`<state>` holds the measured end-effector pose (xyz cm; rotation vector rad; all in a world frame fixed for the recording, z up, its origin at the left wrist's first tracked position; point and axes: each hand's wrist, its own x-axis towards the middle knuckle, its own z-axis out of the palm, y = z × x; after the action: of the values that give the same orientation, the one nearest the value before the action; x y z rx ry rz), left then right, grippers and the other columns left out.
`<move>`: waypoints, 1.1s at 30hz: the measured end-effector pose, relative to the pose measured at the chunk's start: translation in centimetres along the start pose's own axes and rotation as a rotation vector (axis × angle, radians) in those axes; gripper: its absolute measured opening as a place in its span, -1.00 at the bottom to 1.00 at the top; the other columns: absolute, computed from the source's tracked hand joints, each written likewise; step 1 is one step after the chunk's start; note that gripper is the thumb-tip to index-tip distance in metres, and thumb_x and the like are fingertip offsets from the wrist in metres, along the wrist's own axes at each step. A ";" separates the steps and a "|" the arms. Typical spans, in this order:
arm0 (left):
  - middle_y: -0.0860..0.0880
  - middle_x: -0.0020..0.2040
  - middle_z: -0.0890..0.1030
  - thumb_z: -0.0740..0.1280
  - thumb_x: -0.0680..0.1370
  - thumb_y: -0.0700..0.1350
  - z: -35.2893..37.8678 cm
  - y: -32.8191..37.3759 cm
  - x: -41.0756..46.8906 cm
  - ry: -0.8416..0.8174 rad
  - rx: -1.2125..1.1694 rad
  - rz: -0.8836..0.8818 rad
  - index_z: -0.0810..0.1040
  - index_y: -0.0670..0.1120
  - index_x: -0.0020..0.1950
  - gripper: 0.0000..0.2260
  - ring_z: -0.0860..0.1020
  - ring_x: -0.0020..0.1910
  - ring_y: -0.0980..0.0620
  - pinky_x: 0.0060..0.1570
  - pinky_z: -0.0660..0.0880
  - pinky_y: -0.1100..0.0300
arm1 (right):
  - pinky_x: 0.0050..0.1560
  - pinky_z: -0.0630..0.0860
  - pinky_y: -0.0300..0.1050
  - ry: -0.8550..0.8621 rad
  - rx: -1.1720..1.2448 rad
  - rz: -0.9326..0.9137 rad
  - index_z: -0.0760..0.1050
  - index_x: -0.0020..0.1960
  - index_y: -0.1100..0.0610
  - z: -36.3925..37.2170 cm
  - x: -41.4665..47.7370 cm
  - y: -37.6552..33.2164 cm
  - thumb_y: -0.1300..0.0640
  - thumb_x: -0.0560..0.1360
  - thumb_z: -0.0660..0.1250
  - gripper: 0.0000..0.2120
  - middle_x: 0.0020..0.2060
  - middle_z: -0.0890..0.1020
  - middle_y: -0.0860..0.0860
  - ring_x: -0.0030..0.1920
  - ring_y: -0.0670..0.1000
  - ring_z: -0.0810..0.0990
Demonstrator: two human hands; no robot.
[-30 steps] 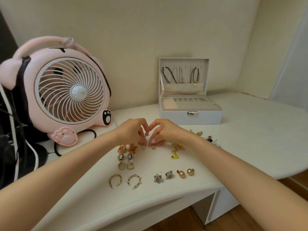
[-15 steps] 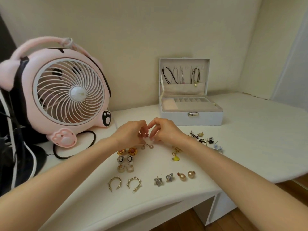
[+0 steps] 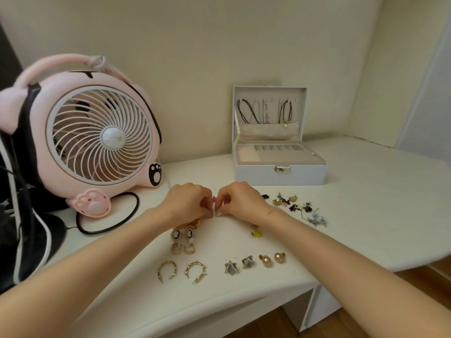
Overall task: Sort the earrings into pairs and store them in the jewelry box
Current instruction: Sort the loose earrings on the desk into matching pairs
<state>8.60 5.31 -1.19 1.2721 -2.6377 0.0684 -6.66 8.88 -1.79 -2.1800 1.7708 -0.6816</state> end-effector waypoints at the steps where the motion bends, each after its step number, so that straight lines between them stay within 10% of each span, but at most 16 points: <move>1: 0.11 -0.06 0.62 0.36 0.46 0.06 0.1 0.0 0.1 0.007 -0.006 -0.007 0.58 0.04 -0.04 -0.85 0.52 -0.01 0.05 -0.15 0.30 0.19 | -0.31 0.33 -0.20 0.016 0.011 0.010 0.65 -0.14 0.07 0.2 0.1 0.0 0.13 0.34 0.49 -0.90 -0.35 0.48 -0.17 -0.21 -0.08 0.46; 21: 0.17 -0.09 0.57 0.32 0.50 -0.02 0.0 0.8 0.4 0.066 0.003 -0.060 0.54 0.01 -0.07 -0.93 0.51 0.00 0.08 -0.14 0.29 0.19 | -0.06 0.56 -0.13 0.127 0.166 0.136 0.64 -0.08 0.12 -6.3 -0.4 3.6 0.23 0.44 0.41 -0.92 -0.17 0.65 0.03 -0.20 -0.04 0.57; 33: 0.03 0.01 0.59 0.31 0.52 -0.11 0.5 5.2 3.9 0.047 -0.159 0.018 0.53 -0.04 0.04 -0.88 0.47 -0.09 0.05 -0.16 0.34 0.23 | -0.10 0.42 -0.23 0.083 -0.188 0.138 0.64 0.02 0.05 -5.5 -0.8 7.0 0.27 0.46 0.35 -0.79 -0.01 0.62 -0.02 -0.11 -0.08 0.50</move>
<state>2.14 5.46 -0.63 1.1810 -2.5575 -0.1053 -15.52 8.59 -0.49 -2.1459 2.0824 -0.6030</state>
